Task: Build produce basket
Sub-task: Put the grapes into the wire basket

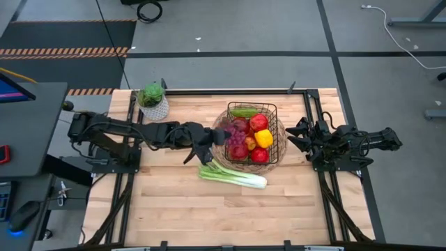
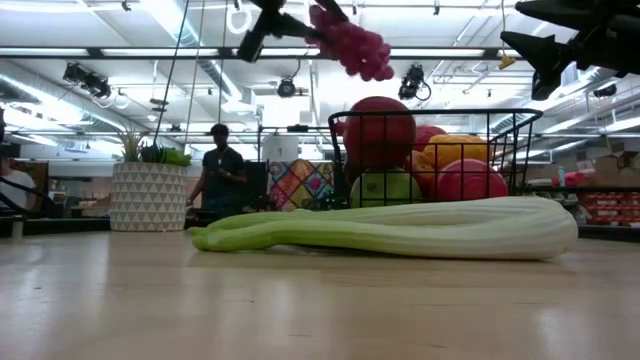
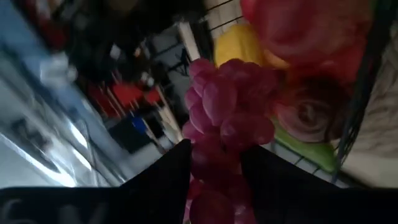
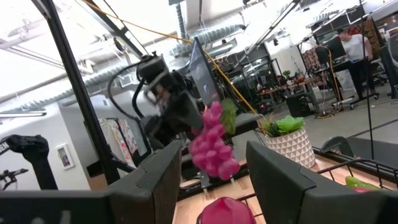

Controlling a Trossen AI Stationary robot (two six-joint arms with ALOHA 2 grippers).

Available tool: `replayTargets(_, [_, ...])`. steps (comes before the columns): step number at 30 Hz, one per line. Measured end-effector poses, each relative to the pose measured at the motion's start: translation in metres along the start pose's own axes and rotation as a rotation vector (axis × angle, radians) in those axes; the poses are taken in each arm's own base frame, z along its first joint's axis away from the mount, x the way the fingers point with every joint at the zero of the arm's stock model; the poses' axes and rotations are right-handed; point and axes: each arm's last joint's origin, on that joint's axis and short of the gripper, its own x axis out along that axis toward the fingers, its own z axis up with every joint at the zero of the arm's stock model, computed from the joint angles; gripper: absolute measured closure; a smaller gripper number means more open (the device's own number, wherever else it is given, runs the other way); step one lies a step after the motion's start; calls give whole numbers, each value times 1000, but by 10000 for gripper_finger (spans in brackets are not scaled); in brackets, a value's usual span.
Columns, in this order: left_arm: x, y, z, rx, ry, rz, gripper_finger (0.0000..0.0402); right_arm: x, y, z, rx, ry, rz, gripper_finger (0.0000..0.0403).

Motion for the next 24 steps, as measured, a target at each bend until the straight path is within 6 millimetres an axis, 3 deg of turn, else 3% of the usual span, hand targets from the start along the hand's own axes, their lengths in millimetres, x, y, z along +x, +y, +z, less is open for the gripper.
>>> replayTargets(6, [7,0,6,248,-4,17,263,0,0,0,0,-1,1,215])
replayTargets(10, [10,7,12,309,15,91,259,0,0,0,1,-3,1,215])
replayTargets(20, [11,13,11,260,42,159,259,0,0,0,0,1,0,215])
replayTargets(24, [14,12,8,106,-21,182,256,0,0,0,0,0,0,215])
